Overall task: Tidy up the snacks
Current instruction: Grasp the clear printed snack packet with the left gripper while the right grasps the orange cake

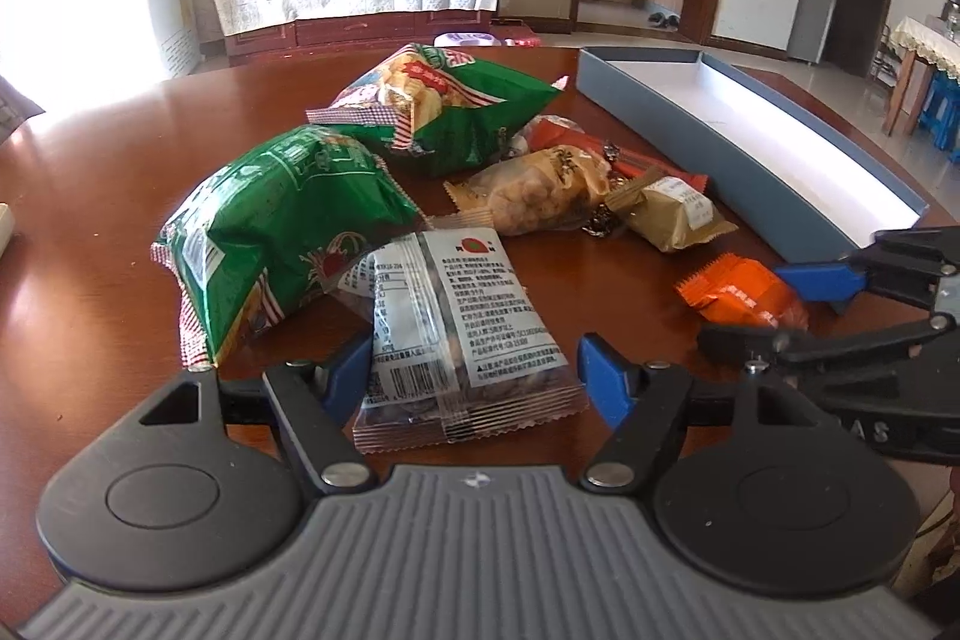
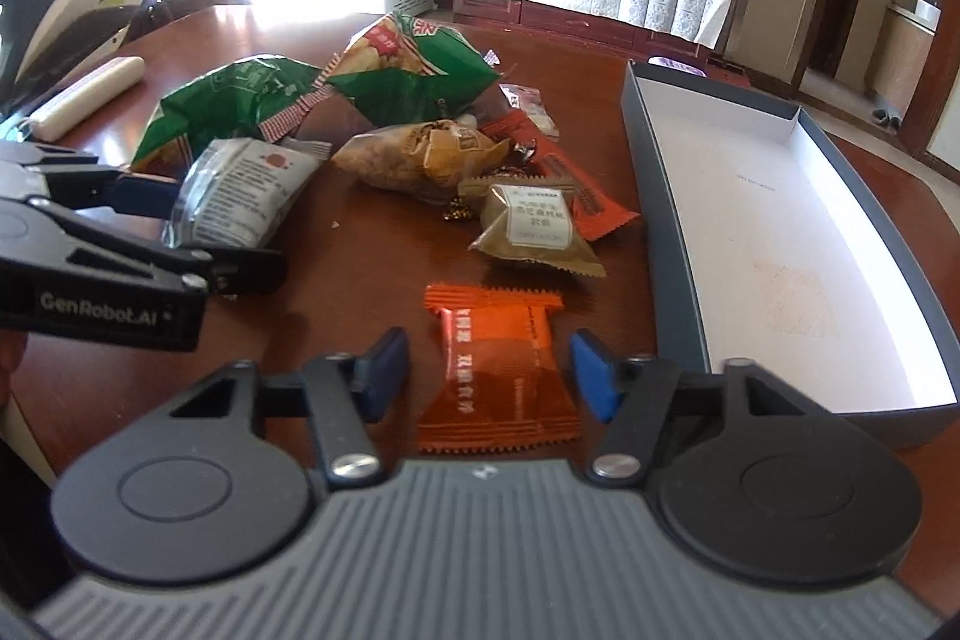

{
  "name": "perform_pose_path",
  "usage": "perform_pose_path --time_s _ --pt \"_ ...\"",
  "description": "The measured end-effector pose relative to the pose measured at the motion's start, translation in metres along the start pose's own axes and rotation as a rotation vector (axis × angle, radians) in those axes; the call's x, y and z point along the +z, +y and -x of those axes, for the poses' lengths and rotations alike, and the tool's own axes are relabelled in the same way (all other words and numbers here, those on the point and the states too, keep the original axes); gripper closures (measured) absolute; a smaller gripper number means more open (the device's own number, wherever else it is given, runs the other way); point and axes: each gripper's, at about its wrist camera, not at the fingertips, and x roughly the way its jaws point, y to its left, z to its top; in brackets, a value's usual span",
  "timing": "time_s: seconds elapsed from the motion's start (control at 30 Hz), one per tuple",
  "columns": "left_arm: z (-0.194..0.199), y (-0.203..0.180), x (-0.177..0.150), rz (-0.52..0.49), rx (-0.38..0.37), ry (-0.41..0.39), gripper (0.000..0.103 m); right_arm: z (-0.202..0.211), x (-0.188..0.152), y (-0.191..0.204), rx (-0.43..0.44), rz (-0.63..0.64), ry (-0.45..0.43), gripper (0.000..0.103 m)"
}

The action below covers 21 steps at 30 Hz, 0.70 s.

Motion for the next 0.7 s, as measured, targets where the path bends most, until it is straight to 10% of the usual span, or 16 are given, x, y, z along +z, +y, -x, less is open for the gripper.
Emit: perform_pose_path --time_s 0.7 --pt "0.009 -0.013 0.003 -0.062 0.029 -0.044 0.031 0.031 0.002 0.002 0.051 -0.031 -0.085 0.062"
